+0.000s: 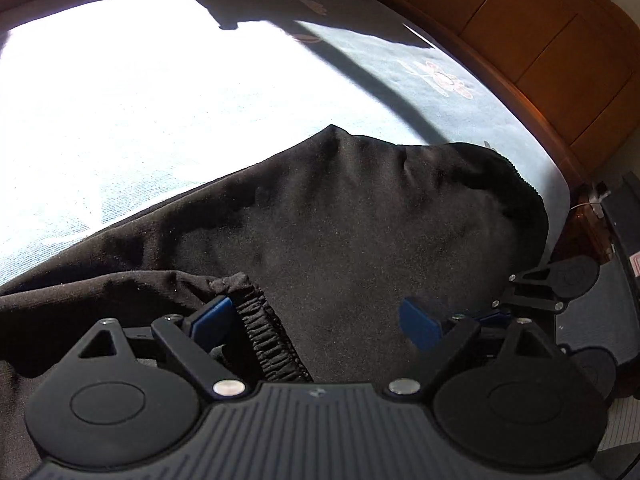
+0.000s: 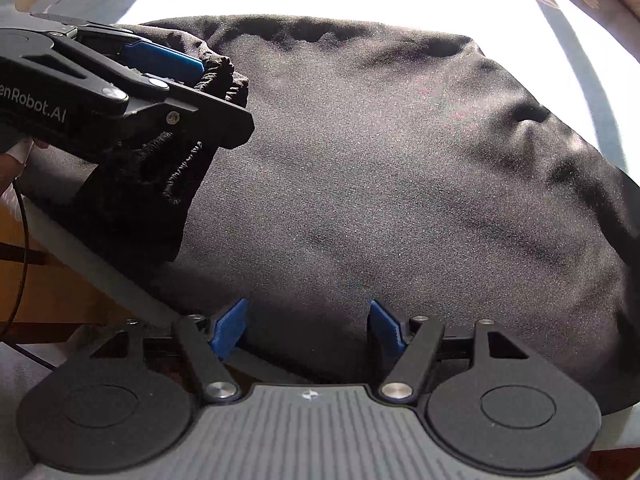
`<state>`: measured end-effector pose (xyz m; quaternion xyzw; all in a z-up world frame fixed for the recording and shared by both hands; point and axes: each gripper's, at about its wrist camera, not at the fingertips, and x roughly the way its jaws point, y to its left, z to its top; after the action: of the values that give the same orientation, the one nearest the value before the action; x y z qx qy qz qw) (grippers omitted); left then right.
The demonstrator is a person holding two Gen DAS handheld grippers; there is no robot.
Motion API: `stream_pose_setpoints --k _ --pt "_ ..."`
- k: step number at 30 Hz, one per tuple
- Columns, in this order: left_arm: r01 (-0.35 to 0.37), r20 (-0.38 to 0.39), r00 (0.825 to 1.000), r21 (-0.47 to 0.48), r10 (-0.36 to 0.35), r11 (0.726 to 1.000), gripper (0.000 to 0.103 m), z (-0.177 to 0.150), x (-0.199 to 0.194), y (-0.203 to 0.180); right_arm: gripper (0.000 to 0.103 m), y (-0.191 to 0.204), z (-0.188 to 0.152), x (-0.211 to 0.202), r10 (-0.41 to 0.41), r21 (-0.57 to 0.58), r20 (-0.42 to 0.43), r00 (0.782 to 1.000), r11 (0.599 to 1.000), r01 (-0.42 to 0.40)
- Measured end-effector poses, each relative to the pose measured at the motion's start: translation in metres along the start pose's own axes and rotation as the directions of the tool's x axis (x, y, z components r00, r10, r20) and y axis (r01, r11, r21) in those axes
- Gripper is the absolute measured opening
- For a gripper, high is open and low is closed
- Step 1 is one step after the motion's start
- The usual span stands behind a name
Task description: Fold clothes
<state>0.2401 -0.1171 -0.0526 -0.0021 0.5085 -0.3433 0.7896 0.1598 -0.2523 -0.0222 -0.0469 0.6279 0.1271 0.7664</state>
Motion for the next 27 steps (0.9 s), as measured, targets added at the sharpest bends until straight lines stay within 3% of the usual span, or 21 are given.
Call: stream_pose_setpoints --k 7,16,20,24,27 --pt "-0.029 -0.051 0.998 -0.021 0.028 0.999 0.097 -0.002 0.014 0.004 0.103 0.004 -0.004 0.009 0.028 0.013 0.018 0.999 1.0 -0.028" --pt "-0.043 -0.056 0.998 -0.039 0.04 0.998 0.099 0.0 0.014 0.001 0.103 0.014 -0.007 0.014 -0.016 -0.021 0.027 1.0 1.0 0.016" --pt "0.02 -0.049 0.999 -0.089 -0.024 0.996 0.099 0.006 -0.005 0.003 0.103 0.022 -0.009 0.017 -0.056 -0.044 0.033 0.998 0.997 0.057" --pt "0.108 -0.083 0.989 -0.133 -0.12 0.985 0.1 0.014 -0.005 0.011 0.103 0.02 -0.005 0.013 -0.039 -0.032 0.016 0.999 0.999 0.04" --pt "0.155 -0.116 0.978 -0.154 -0.173 0.976 0.099 0.019 0.002 0.019 0.103 0.025 -0.002 -0.004 -0.005 -0.062 0.078 0.997 0.998 0.009"
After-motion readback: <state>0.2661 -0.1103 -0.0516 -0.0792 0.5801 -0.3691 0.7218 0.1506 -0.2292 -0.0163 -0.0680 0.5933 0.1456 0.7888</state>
